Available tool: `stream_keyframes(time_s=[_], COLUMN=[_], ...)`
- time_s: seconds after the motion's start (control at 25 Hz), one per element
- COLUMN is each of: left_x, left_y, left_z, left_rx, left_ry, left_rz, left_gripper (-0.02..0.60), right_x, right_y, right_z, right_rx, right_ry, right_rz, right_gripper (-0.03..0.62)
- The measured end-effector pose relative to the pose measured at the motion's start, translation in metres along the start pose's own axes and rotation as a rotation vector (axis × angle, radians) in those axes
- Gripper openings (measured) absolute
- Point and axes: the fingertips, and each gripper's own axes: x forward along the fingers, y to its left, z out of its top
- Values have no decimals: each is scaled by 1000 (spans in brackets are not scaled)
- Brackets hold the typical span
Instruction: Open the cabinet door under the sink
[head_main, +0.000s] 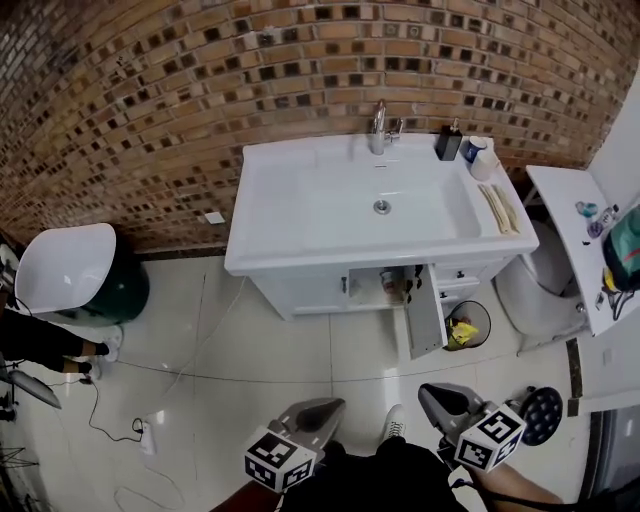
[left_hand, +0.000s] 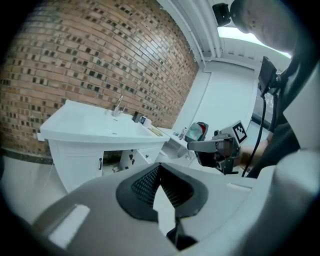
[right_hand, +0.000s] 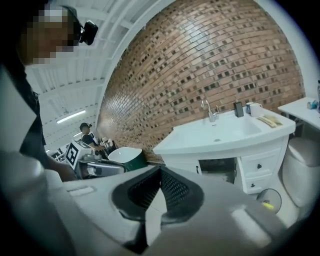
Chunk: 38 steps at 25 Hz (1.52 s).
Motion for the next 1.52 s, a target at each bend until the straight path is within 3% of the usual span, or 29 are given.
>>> stream_keyframes(time_s=[0.28,0.48,1.52], left_x=[-34,-47,-28], left_y=[-20,-19,-18], left_z=[21,27,47], left_rx=[40,66,70], left_ry=[-61,-76,-113], left_rz=[-77,-88,-18], left_gripper=[17,17,17], right_x=[-2,2,11], right_y=[64,86,68], right_z=[6,7,24], right_rx=[36,-33,-110], right_ry=[-90,-97,-61], right_rz=[22,21,91], right_gripper=[2,2,2])
